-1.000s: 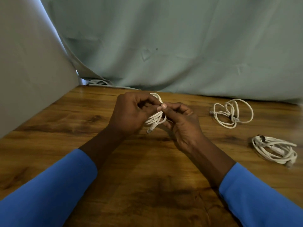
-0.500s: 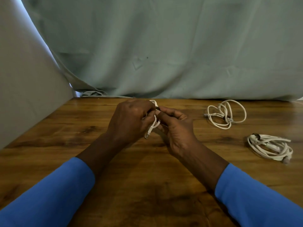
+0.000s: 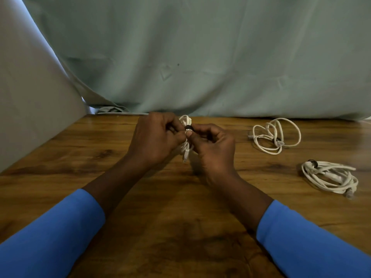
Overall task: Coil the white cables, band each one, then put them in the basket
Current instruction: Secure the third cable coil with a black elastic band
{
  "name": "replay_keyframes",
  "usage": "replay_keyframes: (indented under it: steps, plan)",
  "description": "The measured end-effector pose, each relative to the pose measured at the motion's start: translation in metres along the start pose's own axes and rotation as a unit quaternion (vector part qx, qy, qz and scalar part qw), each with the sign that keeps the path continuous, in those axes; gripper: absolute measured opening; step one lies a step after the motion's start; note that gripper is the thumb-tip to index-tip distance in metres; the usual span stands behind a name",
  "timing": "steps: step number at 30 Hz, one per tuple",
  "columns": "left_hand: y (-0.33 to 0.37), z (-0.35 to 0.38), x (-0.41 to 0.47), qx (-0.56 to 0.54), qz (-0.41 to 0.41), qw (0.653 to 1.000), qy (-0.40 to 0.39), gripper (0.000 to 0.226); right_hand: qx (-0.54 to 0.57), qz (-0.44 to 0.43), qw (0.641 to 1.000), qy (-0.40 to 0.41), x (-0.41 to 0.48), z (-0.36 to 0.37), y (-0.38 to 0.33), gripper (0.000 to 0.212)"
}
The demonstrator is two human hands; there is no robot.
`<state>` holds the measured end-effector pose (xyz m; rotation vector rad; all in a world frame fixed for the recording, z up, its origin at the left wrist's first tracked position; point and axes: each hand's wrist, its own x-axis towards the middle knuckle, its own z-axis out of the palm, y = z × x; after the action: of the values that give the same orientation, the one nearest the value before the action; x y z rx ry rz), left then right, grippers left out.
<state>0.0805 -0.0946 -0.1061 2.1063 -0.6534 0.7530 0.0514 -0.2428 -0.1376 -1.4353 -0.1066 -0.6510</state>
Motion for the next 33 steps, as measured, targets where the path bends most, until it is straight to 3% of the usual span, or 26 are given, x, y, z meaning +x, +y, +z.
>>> replay_keyframes:
  steps: [3, 9, 15, 22, 25, 29, 33]
  plan:
    - [-0.007, -0.003, 0.004, -0.1, -0.066, 0.992, -0.033, 0.009, -0.016, -0.025, 1.0, -0.008, -0.001, -0.001, -0.002, 0.017]
    - [-0.008, -0.01, 0.005, -0.2, -0.146, 0.966, -0.075, 0.004, -0.066, -0.073, 0.995, -0.034, -0.003, 0.0, -0.003, 0.019]
    - [-0.006, -0.014, 0.007, -0.18, -0.144, 0.969, -0.094, 0.008, -0.113, -0.108, 0.987, -0.031, -0.005, 0.0, -0.003, 0.02]
    - [-0.01, -0.009, 0.0, -0.248, -0.202, 0.945, -0.063, 0.009, -0.148, -0.132, 0.979, -0.055, -0.006, 0.001, -0.007, 0.02]
    - [-0.01, -0.007, -0.003, -0.273, -0.192, 0.941, -0.053, 0.007, -0.14, -0.128, 0.98, -0.06, -0.004, 0.0, -0.008, 0.023]
    - [-0.008, -0.007, -0.006, -0.312, -0.176, 0.932, -0.053, 0.007, -0.088, -0.097, 0.989, -0.069, -0.003, -0.005, -0.008, 0.012]
    - [-0.009, -0.01, -0.006, -0.361, -0.219, 0.904, -0.068, 0.017, -0.068, -0.076, 0.992, -0.077, -0.002, -0.007, -0.008, 0.012]
